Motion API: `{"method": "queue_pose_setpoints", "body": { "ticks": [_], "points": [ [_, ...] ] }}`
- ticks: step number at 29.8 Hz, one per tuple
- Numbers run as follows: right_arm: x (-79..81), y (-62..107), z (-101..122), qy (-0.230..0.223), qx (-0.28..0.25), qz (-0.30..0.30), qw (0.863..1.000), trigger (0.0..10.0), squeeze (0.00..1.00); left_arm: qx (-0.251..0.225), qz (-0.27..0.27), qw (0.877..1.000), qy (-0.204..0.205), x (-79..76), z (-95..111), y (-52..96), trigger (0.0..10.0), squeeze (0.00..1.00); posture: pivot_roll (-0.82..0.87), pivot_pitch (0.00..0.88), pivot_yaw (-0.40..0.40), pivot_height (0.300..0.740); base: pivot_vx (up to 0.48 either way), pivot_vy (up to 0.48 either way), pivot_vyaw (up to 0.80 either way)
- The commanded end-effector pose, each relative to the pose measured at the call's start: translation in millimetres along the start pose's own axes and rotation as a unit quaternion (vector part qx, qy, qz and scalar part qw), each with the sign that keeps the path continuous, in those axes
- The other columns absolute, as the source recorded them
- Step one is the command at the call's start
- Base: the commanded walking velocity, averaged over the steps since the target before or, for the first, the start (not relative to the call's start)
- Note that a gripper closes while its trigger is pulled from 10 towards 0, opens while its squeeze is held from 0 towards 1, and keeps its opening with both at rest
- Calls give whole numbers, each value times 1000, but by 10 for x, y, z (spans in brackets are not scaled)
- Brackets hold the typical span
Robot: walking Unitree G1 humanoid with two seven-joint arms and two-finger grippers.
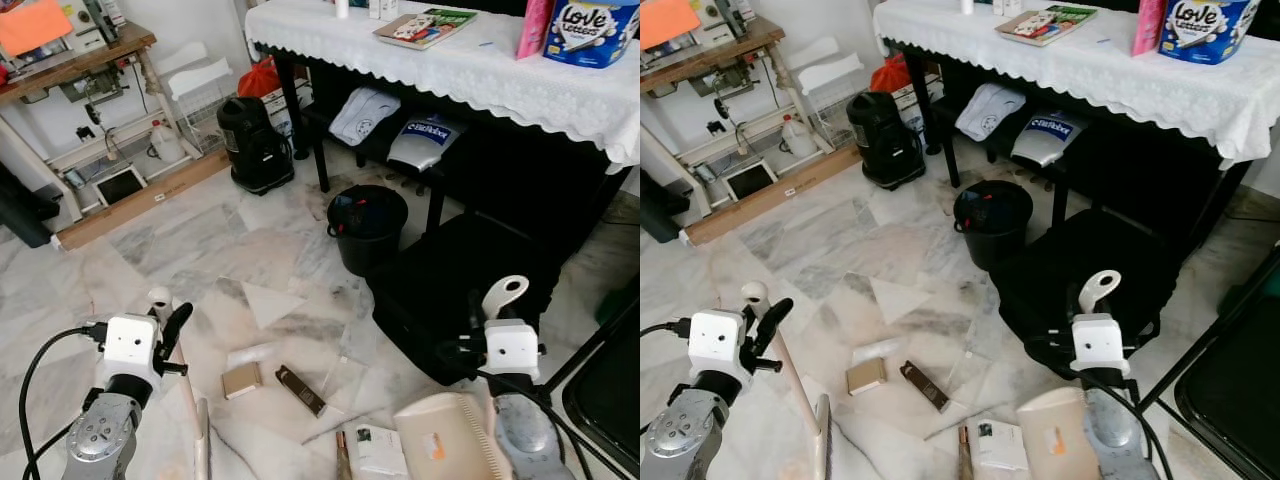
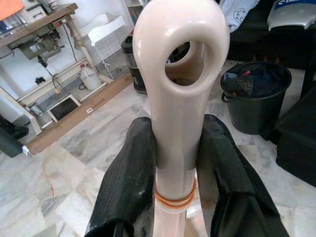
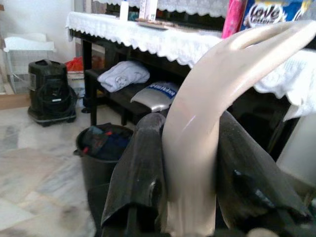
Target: Sweep floor
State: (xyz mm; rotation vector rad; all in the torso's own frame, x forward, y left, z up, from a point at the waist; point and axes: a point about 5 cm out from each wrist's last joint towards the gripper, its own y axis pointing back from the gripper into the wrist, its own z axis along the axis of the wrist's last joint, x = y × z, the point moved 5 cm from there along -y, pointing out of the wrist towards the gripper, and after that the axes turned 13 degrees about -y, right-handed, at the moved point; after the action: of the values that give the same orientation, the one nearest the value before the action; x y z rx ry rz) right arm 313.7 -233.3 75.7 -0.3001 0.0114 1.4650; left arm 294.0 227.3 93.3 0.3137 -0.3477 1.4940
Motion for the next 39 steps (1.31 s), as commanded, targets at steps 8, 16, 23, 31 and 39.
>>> {"method": "queue_pose_setpoints", "body": {
  "ticks": [8,16,23,31,39],
  "points": [
    [33,-59,114,-1,-28,0,1000,10000,0,-8,9,1000,-6,104,63,-12,10000,0,0,97,177,740,0,0,0],
    [225,-35,84,-10,-22,19,1000,10000,0,-11,5,1000,-8,179,119,9,10000,0,24,123,197,740,0,0,0],
    [296,35,-18,-15,-6,23,1000,10000,0,-25,11,999,32,283,287,-108,10000,0,37,152,220,740,0,0,0],
    [406,74,-112,-18,14,35,999,10000,0,-44,-25,995,86,181,505,-356,10000,0,53,189,227,740,0,0,0],
    [472,50,-95,-24,12,42,999,10000,0,-18,-89,987,132,-158,459,-439,10000,0,29,204,205,740,0,0,0]
  ]
}}
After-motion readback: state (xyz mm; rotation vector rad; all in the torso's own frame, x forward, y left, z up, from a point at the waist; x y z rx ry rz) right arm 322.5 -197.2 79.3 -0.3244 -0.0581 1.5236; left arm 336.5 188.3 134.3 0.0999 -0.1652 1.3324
